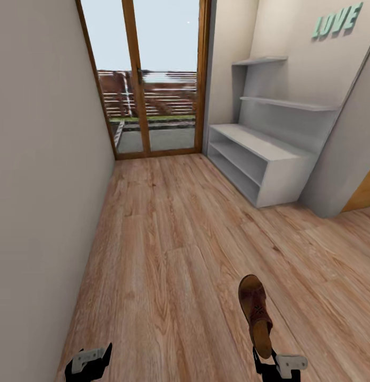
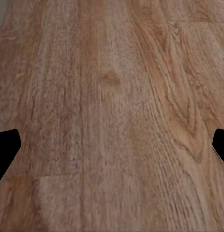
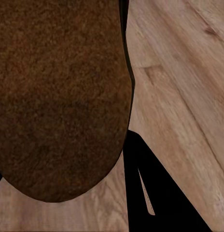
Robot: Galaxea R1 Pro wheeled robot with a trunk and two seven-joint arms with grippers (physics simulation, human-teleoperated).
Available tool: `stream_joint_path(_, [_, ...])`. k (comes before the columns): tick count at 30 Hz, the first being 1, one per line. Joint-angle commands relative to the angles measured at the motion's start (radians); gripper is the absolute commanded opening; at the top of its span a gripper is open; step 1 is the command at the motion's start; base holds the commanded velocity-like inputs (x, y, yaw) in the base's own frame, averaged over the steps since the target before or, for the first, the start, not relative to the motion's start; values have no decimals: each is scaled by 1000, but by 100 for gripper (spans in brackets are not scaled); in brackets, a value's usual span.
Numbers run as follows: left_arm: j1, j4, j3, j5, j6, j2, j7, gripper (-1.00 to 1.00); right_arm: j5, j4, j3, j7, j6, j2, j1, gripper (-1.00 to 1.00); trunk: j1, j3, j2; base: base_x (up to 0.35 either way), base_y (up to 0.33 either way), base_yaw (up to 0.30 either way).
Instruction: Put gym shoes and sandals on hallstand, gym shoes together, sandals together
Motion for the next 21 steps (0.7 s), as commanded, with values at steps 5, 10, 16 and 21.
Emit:
stream_joint_path(5, [-1, 1, 3, 5, -2, 0, -9, 100, -3, -1, 0, 0, -2, 0, 0, -100, 0, -1, 0, 339, 0, 0])
stream_joint_path(10, [-1, 1, 4, 6, -2, 0, -9, 100, -3, 1, 0, 0, -2, 0, 0, -100, 0, -1, 0, 339, 0, -62])
stream_joint_path(16, [-1, 1, 5, 6, -2, 0, -9, 100, -3, 2, 0, 0, -2, 0, 0, -100, 0, -1, 0, 339, 27, -225])
stream_joint_path(21, [-1, 2, 5, 3, -2, -2, -9, 100, -3, 2, 0, 0, -2, 0, 0, -100, 0, -1, 0, 339, 40, -262])
